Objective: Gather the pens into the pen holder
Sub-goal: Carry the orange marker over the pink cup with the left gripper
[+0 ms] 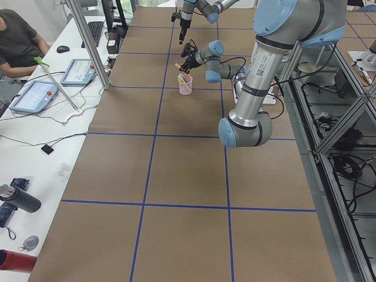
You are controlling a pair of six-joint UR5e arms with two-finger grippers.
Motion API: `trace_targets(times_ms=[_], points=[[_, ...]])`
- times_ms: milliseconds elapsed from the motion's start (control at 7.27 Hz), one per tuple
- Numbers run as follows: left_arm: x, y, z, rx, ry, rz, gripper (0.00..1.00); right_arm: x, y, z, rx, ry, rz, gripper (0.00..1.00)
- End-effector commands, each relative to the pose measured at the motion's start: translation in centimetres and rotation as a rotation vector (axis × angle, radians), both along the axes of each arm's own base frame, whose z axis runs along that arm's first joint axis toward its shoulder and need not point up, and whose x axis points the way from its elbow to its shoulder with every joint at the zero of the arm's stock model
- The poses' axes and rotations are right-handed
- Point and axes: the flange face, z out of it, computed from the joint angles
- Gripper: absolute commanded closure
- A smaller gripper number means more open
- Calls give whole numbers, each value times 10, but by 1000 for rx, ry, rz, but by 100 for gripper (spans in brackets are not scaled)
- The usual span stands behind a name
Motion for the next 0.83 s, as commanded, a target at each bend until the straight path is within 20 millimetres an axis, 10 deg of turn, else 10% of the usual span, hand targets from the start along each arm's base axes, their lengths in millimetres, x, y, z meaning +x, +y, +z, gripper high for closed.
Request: trace_targets(times_ms=[0,550,688], points=[[5,2,-2,9,24,-14,100,0,0,0,-1,1,0,37],[14,-3,16,9,16,-29,100,0,0,1,-2,2,0,37],[14,-3,15,12,19,-28,84,0,0,1,-2,2,0,37]])
